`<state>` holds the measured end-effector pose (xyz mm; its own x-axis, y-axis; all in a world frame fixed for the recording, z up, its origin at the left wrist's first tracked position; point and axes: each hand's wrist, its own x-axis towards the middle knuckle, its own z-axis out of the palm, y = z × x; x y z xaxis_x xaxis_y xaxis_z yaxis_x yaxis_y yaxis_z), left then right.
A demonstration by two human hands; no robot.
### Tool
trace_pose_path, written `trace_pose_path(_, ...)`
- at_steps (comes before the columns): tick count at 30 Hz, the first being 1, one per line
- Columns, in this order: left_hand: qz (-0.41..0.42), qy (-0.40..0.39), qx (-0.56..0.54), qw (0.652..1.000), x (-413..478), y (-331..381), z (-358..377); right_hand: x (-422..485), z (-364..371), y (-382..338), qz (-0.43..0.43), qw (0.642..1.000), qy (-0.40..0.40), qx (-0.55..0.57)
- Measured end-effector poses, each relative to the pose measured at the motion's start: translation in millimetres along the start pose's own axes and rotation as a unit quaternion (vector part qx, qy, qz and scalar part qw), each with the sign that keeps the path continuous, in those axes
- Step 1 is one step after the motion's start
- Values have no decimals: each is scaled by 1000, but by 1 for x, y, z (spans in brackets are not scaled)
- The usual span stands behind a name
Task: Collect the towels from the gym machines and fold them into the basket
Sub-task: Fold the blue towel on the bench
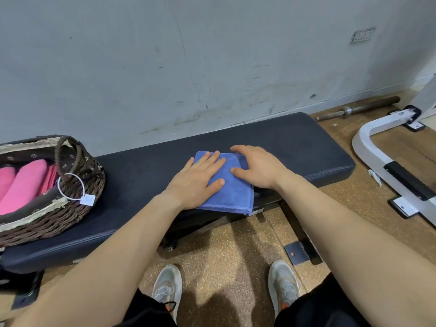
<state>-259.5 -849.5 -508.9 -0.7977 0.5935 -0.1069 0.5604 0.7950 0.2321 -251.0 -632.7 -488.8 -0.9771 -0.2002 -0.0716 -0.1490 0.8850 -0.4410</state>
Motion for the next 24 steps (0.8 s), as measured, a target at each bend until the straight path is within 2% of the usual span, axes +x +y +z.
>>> trace_pose_path(3, -13, 107, 39, 993, -12, 2, -5, 0, -7, -9, 60, 997, -40, -15)
trace_pose_path(5, -93, 162, 45, 981, -19, 6, -6, -2, -10, -12, 118, 990, -82, -13)
trace_pose_path(7, -212, 154, 11, 965, -26, 9, -9, -6, -13, -12, 153, 980, -126, 33)
trace_pose_path(9, -275, 110, -40, 954, -29, 5, -10, -9, -13, -12, 165, 970, -153, 96)
trace_pose_path(12, -251, 73, -126, 957, -32, -7, -11, -14, -13, -14, 185, 958, -143, 169)
trace_pose_path(15, -222, 107, -219, 944, -28, -12, -19, -17, -17, -12, 183, 956, -102, 205)
trace_pose_path(19, -175, 183, -183, 950, -21, -22, -30, -22, -10, -9, 153, 954, -50, 254)
trace_pose_path(22, -181, 195, -96, 959, -15, -23, -31, -22, -3, -15, 146, 971, -10, 187)
trace_pose_path(24, -148, 203, -58, 966, -17, -10, -33, -22, -1, -20, 138, 982, -3, 126)
